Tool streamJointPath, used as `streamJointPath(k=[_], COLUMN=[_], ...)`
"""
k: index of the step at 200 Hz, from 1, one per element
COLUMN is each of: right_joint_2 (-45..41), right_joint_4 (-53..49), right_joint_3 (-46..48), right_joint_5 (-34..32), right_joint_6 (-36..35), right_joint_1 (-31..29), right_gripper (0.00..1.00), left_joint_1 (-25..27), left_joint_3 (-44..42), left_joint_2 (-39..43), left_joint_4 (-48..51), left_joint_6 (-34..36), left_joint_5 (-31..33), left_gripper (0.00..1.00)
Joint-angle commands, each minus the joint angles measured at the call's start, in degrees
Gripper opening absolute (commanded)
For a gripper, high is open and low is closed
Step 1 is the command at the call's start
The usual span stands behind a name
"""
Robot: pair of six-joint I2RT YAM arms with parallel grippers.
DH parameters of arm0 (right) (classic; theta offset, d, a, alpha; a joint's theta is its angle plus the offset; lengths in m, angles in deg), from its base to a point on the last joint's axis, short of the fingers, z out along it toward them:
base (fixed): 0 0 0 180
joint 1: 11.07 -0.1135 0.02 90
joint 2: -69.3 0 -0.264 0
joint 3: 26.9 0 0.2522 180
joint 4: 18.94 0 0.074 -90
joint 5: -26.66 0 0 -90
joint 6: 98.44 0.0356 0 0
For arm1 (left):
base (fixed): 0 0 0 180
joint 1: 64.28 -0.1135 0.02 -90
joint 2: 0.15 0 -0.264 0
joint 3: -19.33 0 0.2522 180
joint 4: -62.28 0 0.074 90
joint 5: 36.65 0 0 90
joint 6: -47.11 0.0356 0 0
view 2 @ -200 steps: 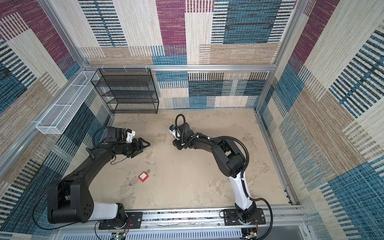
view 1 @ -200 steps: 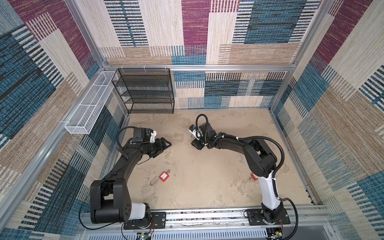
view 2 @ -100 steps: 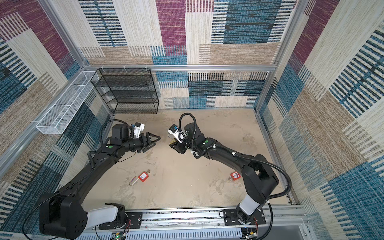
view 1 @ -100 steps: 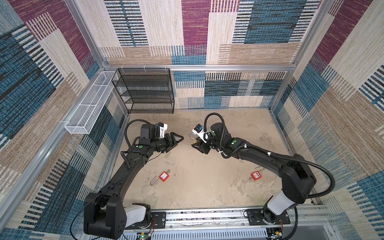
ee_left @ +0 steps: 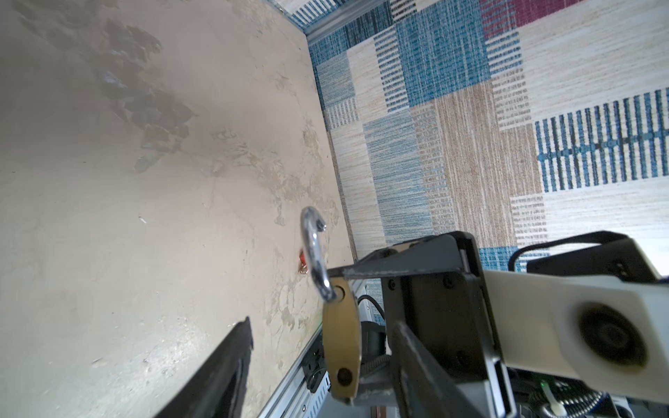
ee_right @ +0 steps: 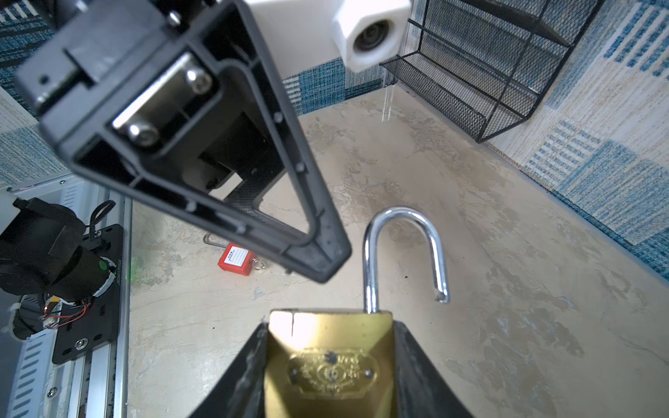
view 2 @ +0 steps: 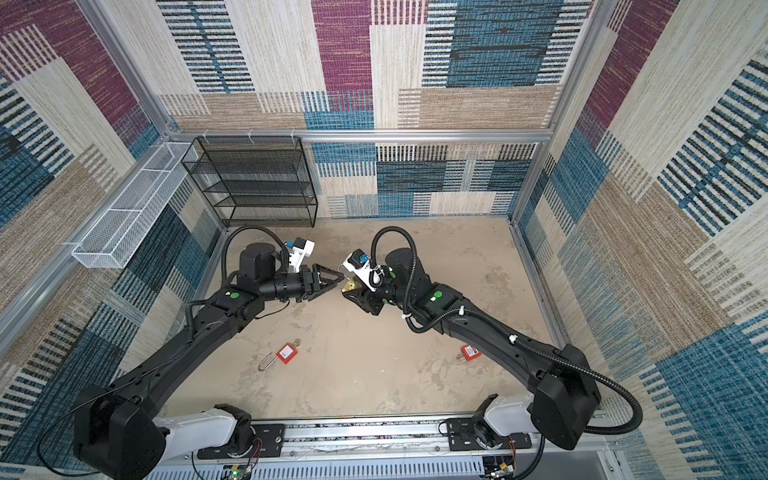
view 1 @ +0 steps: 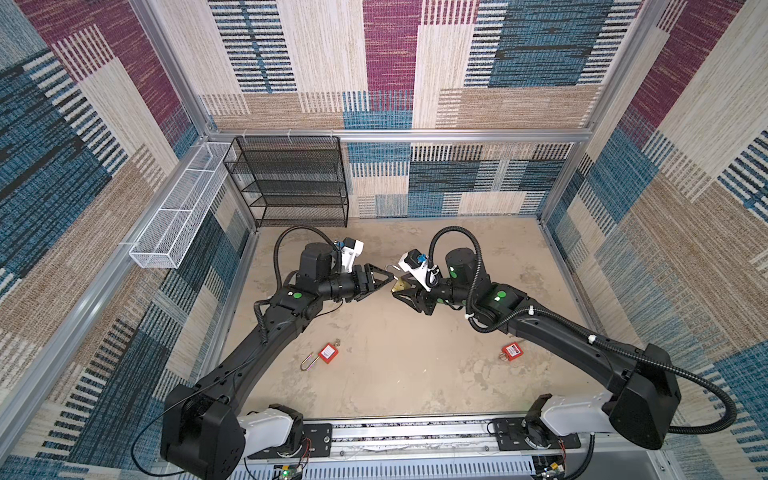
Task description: Lock with the key
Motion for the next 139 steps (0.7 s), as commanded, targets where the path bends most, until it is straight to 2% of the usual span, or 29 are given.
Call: streamJointPath(k=[1,34,76,89,139], right_joint_2=[-0.8,-0.5,0.4,0.9,1.7], right_joint_4=[1.3,1.5,2.9,3.1,4.7], right_joint_3=[-0.5,-0.8,-1.5,-1.8,-1.8], right_joint_5=[-1.3,-0.8,-1.7,-1.9,-2.0], right_joint_6=[-1.6,-2.5,-4.4,-5.2,-7.1], right_joint_1=[-0.1,-0.1,-0.1,-0.1,-0.1], right_gripper=[0.44,0.43,0.43,0.43,0.41], left_joint_1=[1.3,2.3,3.1,3.1,3.3], left_joint_3=[0.9,0.3,0.1,0.3,0.4], left_joint_2=[-0.9,-1.5,-2.3,-2.4,-3.0], left_joint_4=[-3.2,-3.8,-4.6,-4.6,-5.3], left_joint_6=[-2.5,-2.6,-3.6,-3.6,-3.5], left_joint_5=[-1.2,-1.2,-1.8,-1.6,-1.6], left_gripper=[0.61,0.57,0.46,0.46,0.18])
